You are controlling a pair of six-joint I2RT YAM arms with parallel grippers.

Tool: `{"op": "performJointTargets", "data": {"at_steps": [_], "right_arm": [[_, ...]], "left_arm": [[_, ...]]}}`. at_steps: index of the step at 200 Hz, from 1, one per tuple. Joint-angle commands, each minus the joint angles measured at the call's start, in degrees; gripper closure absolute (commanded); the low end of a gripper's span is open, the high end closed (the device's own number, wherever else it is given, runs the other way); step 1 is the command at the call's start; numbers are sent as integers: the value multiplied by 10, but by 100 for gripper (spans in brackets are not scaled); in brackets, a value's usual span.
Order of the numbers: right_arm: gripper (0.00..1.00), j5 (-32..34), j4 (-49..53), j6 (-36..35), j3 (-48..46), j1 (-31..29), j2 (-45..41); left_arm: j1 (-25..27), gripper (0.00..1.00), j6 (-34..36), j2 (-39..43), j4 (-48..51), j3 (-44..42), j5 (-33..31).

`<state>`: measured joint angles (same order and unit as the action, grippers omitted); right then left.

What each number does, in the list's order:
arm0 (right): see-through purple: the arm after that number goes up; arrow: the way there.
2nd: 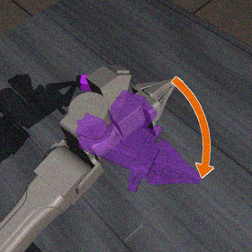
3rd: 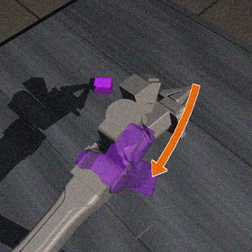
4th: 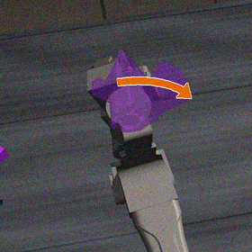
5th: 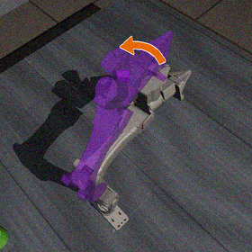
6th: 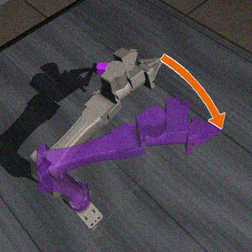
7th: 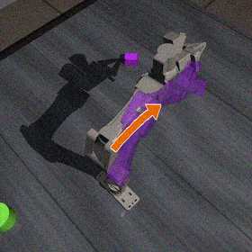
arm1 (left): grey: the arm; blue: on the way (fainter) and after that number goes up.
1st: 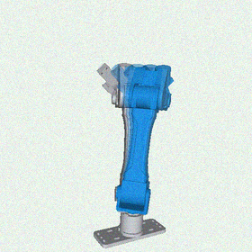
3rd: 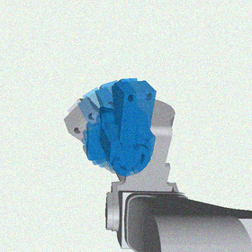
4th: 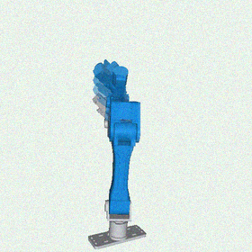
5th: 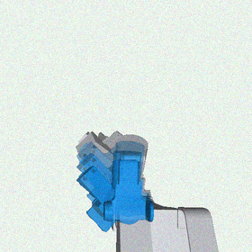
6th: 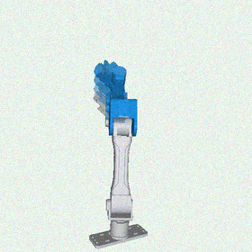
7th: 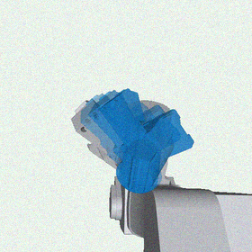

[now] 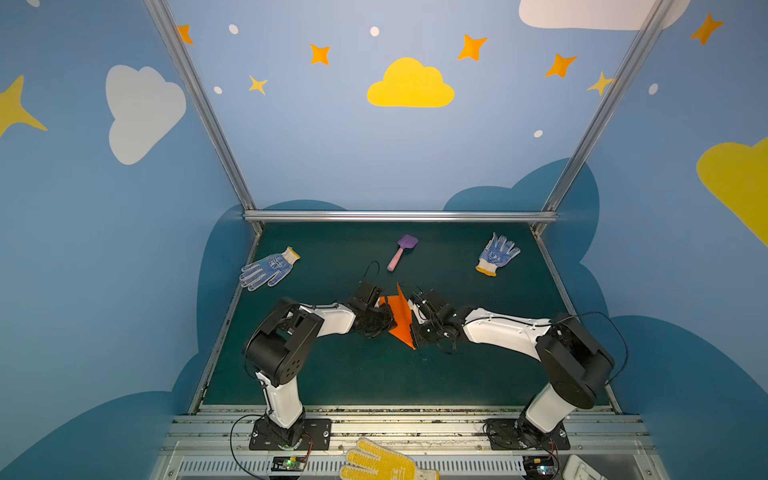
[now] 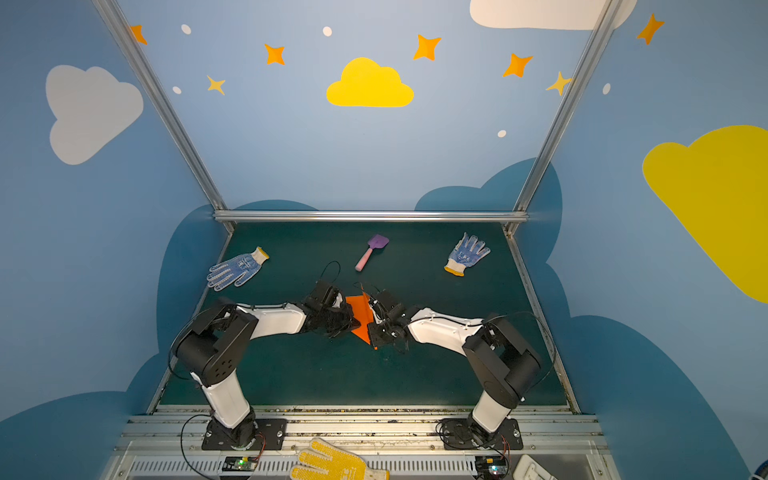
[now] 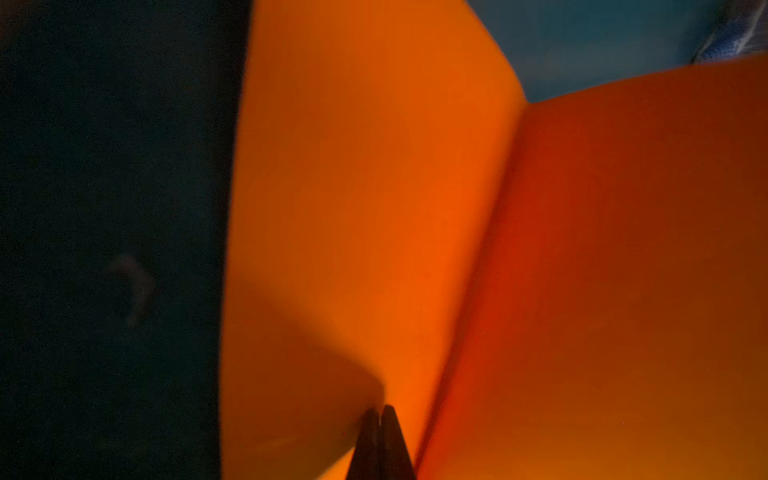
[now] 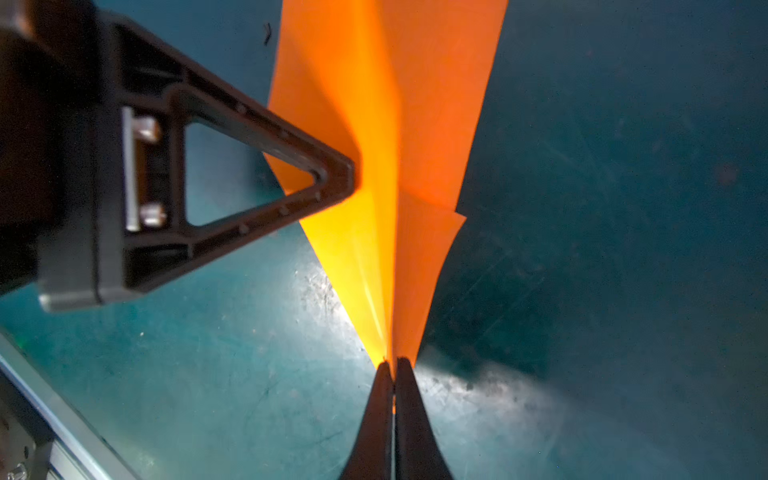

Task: Fold a paper plane with a square sheet of paper (fold left side to right side)

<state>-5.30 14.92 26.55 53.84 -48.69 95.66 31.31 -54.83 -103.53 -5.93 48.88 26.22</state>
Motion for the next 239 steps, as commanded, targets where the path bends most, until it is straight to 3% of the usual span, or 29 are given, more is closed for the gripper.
{"op": "performJointTargets", "data": {"at_steps": [1, 9, 19, 119, 160, 239], "right_arm": [[81, 2, 15, -6, 22, -1, 10], [71, 6, 16, -7, 25, -2, 13], [66, 11, 18, -10, 29, -4, 16], [54, 130, 76, -67, 93, -58, 68], [57, 194, 83, -71, 98, -71, 84], [74, 209, 82, -73, 93, -73, 85]], "left_arm": [[4, 96, -9, -6, -27, -6, 0], [4, 96, -10, -8, -28, -8, -2], [4, 96, -11, -8, -28, -10, -5], [5, 96, -8, -22, -26, -12, 0], [5, 96, -5, -21, -23, -11, 0], [5, 96, -1, -22, -21, -12, -1]]}}
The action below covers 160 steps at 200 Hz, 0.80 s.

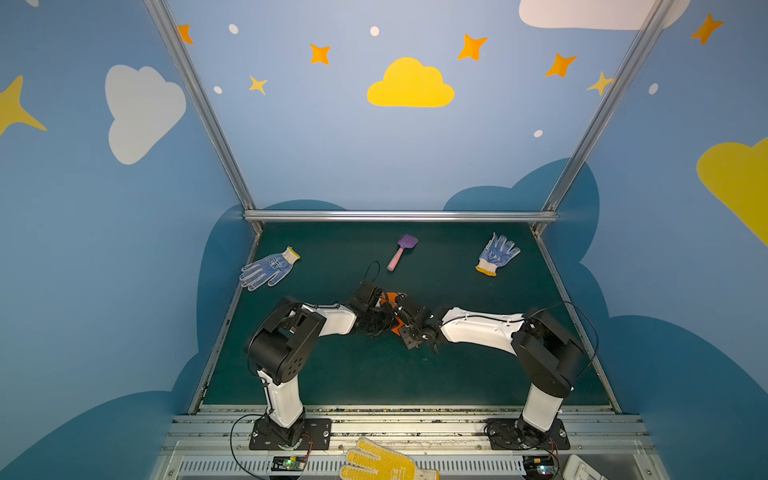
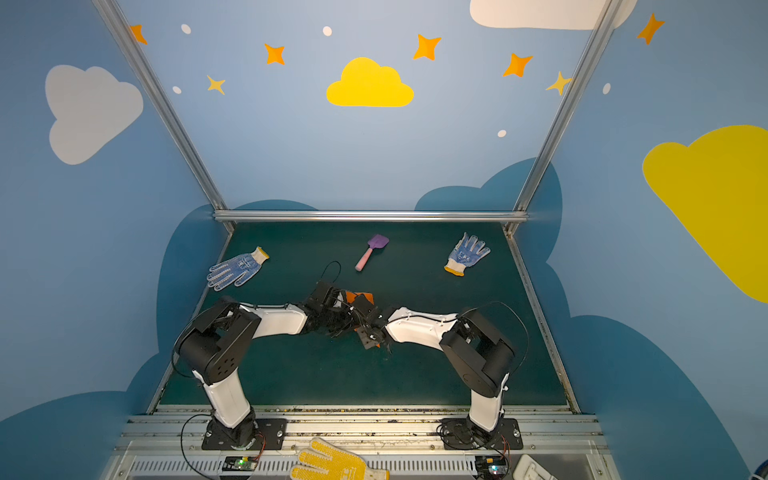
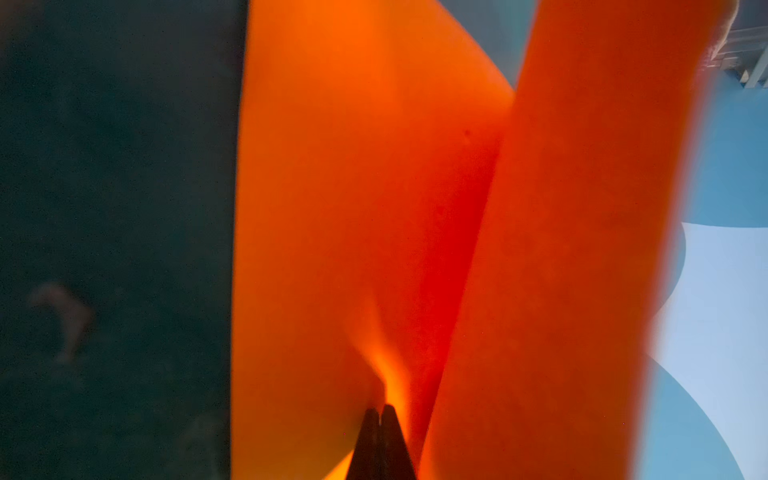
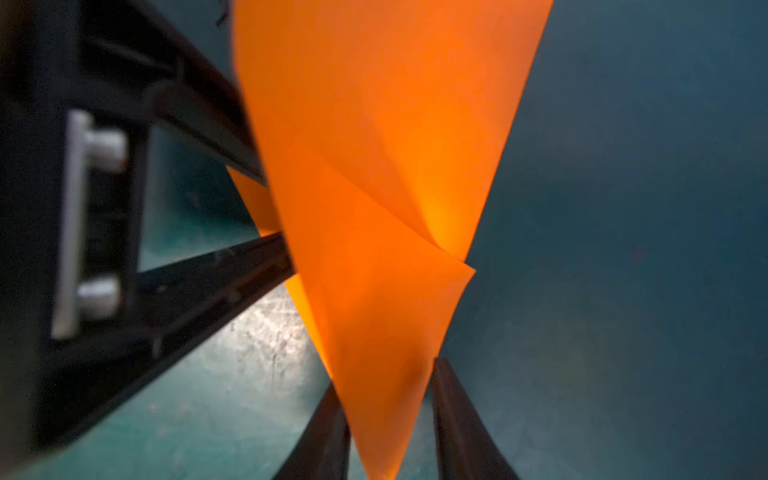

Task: Fold a paper plane with a square sheet of paper (fold left side to right side)

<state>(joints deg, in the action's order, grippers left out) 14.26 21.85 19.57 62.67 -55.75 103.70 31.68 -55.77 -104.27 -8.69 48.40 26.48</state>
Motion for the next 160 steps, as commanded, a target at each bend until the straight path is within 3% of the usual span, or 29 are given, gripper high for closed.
{"op": "performJointTargets", "data": {"at_steps": [1, 94, 160], "right_arm": [[74, 13, 12, -3, 5, -3, 5], [100, -33, -13, -4, -6, 0, 10], [100, -178, -83, 25, -54, 62, -1]], "left_arm": [[1, 96, 8, -15, 7, -7, -4], [1, 96, 9, -16, 7, -6, -2], [1, 96, 9, -15, 2, -13, 0]]}}
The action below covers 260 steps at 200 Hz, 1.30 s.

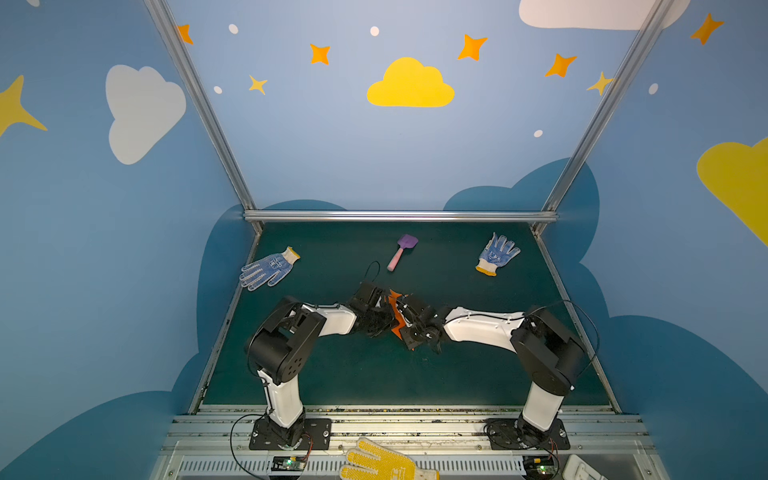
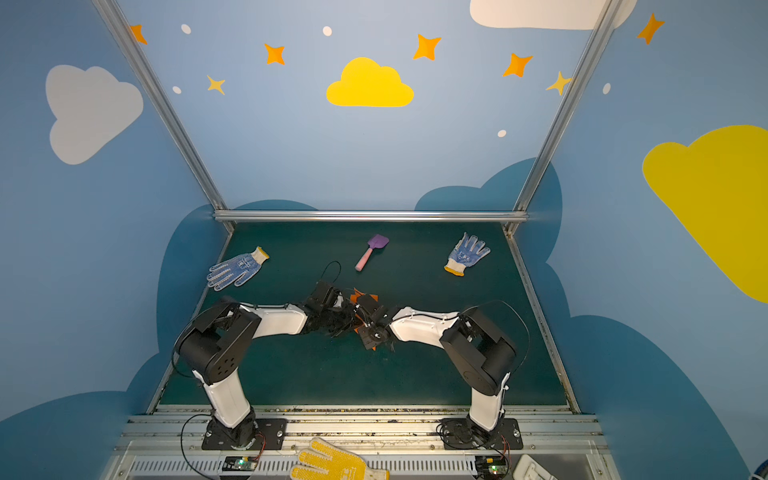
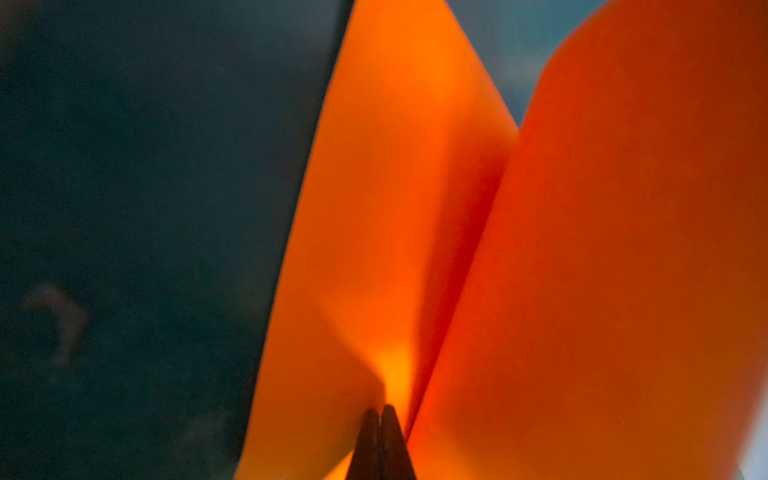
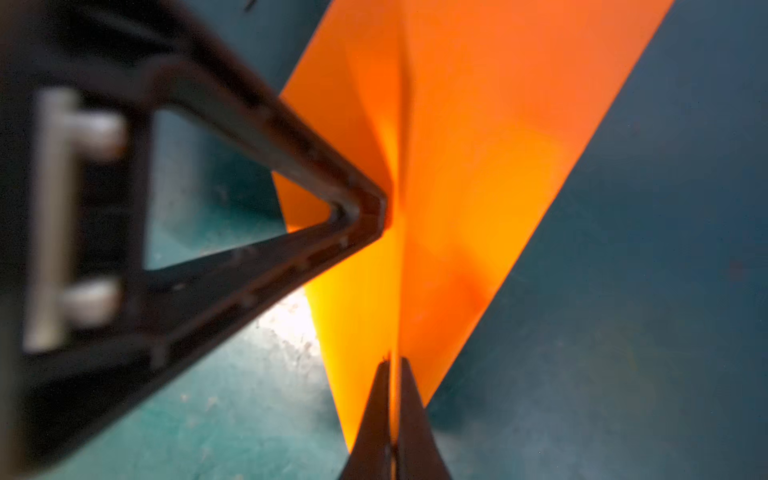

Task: Fold a paper plane with a square sheet of paper (fold left side to right side)

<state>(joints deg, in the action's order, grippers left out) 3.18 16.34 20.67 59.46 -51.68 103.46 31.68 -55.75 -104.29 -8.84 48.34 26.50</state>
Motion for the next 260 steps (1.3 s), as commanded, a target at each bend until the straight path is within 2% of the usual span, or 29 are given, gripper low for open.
{"op": "performJointTargets", "data": {"at_steps": [1, 40, 57, 104, 142, 155, 177, 194, 260], "right_arm": [[100, -70, -29, 14, -22, 22, 1], [83, -110, -44, 19, -39, 43, -11], [81, -127, -54, 23, -47, 53, -16], [80, -157, -64, 27, -60, 72, -24], [86, -167, -70, 28, -68, 78, -34], [84, -172, -71, 28, -66, 78, -34], [75, -175, -70, 28, -62, 78, -36], [72, -176, -66, 28, -59, 78, -42], [76, -179, -53, 25, -44, 77, -52]], "left_arm": [[1, 96, 9, -14, 4, -13, 0], [1, 96, 8, -15, 0, -18, 0], [1, 96, 8, -14, 0, -19, 0], [1, 96, 6, -11, -1, -24, 0], [1, 96, 6, -8, -2, -29, -1], [1, 96, 7, -7, -2, -30, -1], [1, 96, 8, -8, 0, -31, -2], [1, 96, 8, -8, 0, -30, -2], [1, 96, 8, -8, -1, -31, -2]]}}
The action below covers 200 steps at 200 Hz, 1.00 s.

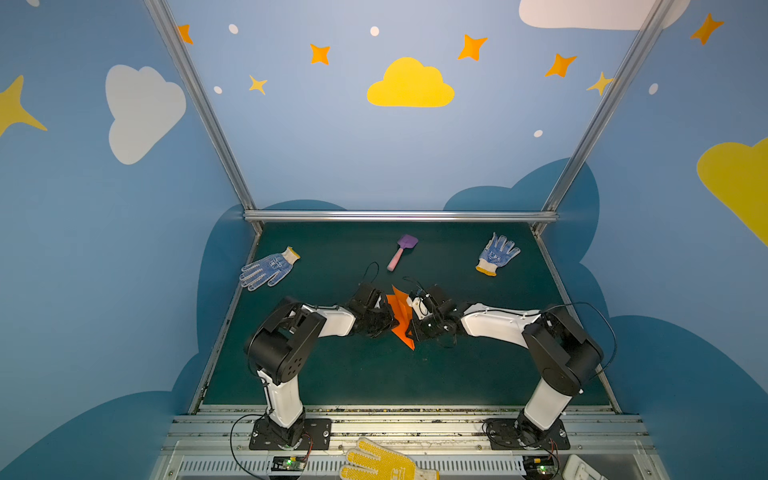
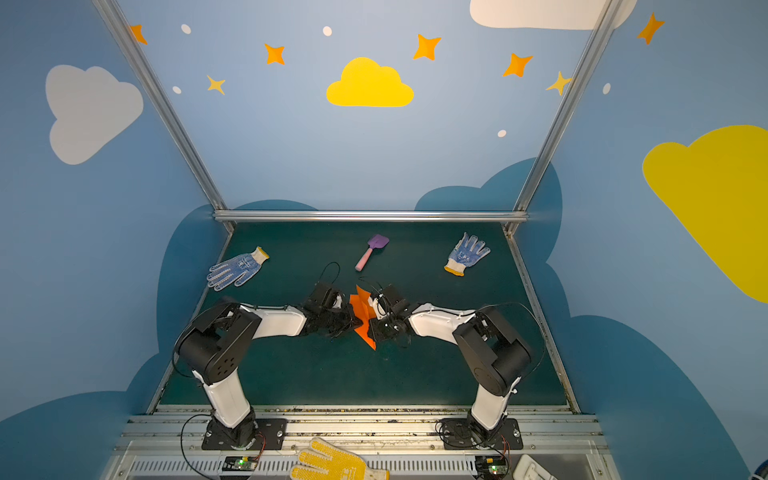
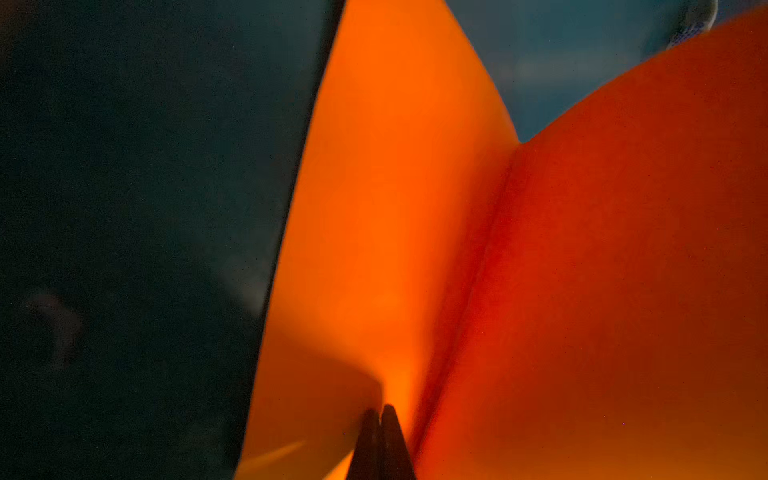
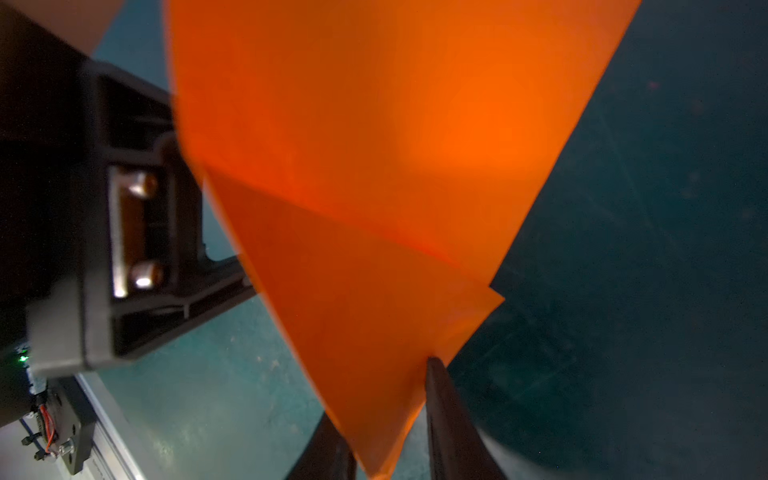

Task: Fold a paper plane with a square sheet of paper (fold left side to right side)
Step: 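Hold the folded paper upright with the left gripper while the right pinches its point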

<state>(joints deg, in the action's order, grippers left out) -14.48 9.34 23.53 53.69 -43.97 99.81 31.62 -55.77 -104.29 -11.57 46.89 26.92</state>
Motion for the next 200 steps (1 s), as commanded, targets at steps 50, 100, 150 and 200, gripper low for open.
{"op": "performJointTargets", "data": {"at_steps": [50, 100, 150, 200], "right_arm": [[71, 1, 21, -5, 13, -2, -13], [65, 22, 44, -12, 23, -3, -33], [71, 31, 51, -15, 27, -7, -33], [75, 38, 51, -13, 30, -14, -12]], "left_arm": [[2, 96, 8, -10, 24, -18, -4], [2, 96, 7, -11, 21, -19, -4], [2, 96, 6, -12, 18, -19, -4], [1, 96, 5, -10, 18, -20, -5]]}}
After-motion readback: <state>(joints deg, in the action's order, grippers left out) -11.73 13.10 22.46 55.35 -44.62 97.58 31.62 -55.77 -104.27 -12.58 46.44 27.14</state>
